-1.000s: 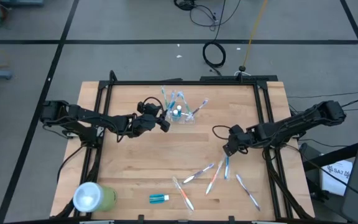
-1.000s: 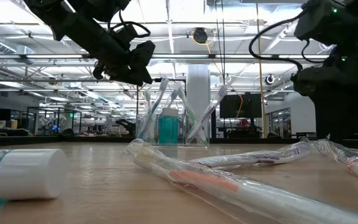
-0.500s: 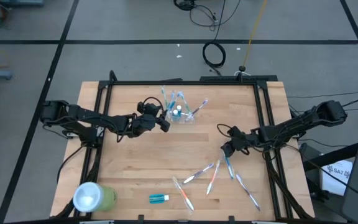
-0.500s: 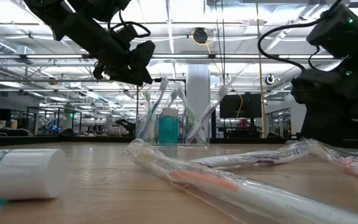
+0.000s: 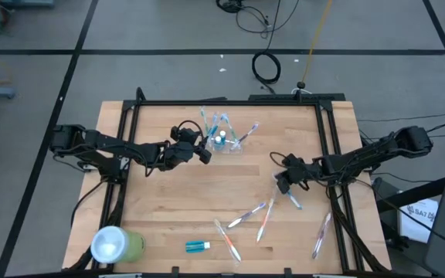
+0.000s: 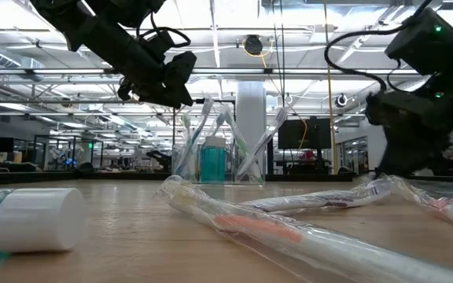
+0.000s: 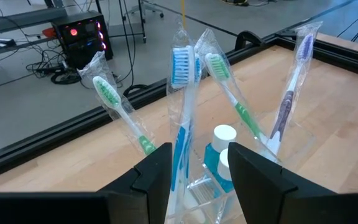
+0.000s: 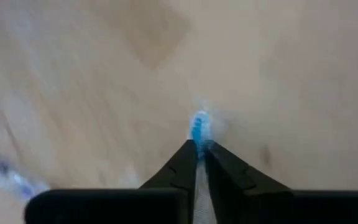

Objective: Pick & Place toothbrushing station
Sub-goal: Put the blue toothbrush into the right section of the transparent organizer

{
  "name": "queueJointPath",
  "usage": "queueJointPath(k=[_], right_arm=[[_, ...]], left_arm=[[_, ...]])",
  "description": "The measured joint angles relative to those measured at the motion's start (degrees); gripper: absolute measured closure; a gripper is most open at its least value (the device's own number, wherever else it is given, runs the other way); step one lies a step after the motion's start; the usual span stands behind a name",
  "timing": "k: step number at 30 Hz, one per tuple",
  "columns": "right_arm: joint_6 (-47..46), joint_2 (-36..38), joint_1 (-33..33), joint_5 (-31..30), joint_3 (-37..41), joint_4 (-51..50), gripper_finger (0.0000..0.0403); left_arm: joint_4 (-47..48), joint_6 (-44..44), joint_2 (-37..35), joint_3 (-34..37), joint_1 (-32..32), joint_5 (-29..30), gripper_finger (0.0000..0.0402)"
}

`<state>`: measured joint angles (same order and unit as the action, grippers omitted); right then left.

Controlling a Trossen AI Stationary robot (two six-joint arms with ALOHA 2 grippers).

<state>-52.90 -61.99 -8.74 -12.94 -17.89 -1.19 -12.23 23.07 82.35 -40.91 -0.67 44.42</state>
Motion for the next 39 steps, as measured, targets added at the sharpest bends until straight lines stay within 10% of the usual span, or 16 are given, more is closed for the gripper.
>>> queueJointPath(k=[12,23,32,39], right_arm=[[29.4,6.8,10.2,-8.0,-0.1,38.9,0.0402],[53.2,-5.2,11.8,-8.1,-0.6,85.5,0.0402],[75.2,-24.2,11.7,-5.2,-14.4,88.4,0.0403],[82.3,-37.7,11.7,-14.1,-20.2,90.9,0.0403]], left_arm=[[0.0,0.0,0.0,0.0,0.0,0.0,0.0238],[-1.8,-0.3,0.0,0.0,-0.1,0.1,0.0238],[-1.6,-0.2,0.0,0.0,-0.4,0.5,0.0238],[-1.4,0.0,0.0,0.0,-0.4,-1.5,0.0238]])
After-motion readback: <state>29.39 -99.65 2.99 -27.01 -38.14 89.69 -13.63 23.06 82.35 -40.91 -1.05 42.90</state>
